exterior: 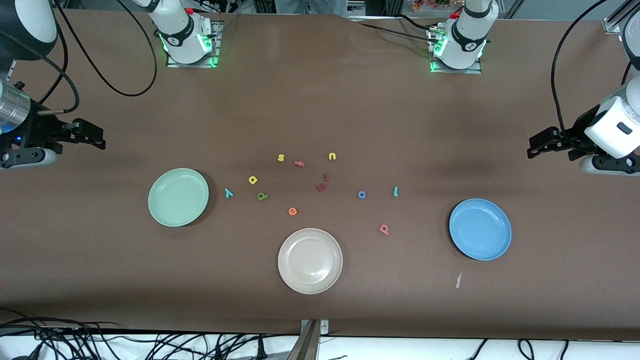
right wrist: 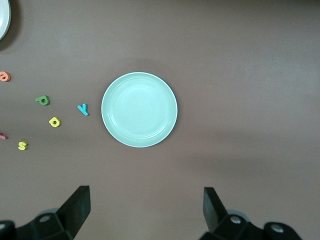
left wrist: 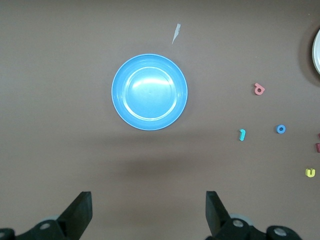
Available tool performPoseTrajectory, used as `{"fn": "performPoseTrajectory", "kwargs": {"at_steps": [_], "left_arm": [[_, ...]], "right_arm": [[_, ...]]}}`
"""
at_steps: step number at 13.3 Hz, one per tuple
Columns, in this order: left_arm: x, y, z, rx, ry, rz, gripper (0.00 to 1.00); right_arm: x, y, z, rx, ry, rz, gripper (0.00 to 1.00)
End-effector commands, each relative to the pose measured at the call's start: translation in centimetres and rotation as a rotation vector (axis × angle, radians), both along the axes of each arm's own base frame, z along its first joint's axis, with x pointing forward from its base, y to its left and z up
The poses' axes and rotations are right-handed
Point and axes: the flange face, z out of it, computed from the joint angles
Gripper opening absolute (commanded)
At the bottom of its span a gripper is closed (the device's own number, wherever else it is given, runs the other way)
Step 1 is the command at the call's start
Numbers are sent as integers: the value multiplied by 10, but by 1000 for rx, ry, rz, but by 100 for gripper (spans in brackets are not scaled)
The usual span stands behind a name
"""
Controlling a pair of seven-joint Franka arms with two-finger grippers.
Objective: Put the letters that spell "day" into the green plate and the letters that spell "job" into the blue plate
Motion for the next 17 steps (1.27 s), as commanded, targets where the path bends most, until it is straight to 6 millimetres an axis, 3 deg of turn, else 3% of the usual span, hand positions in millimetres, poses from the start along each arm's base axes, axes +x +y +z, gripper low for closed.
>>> {"fn": "performPoseTrajectory", "kwargs": {"at_steps": [1,3,6,7,8,9,10,12,17], "left_arm": [[-4,1,12,1,-17,-13,100],[-5,-3,18,-5,-29,-3,100],[-29,7,54,9,-54,-3,100],[-30,13,55,8,-54,6,100],[-23,15,43,7,-45,12,100],[-9,24,18,5,-17,23,100],[-8,32,13,4,-16,25,100],[-4,31,30,-11,-67,20,100],[-2,21,20,3,-48,6,100]], "right_arm": [[1,1,3,-8,-2,15,100],[1,2,3,-6,-1,16,100],[1,1,2,-6,1,14,100],[1,1,2,-6,-1,14,100],[1,1,2,-6,-1,14,100],[1,1,2,-6,-1,14,100],[1,1,1,-6,1,14,100],[1,1,1,-6,1,14,100],[1,1,0,-6,4,14,100]]}}
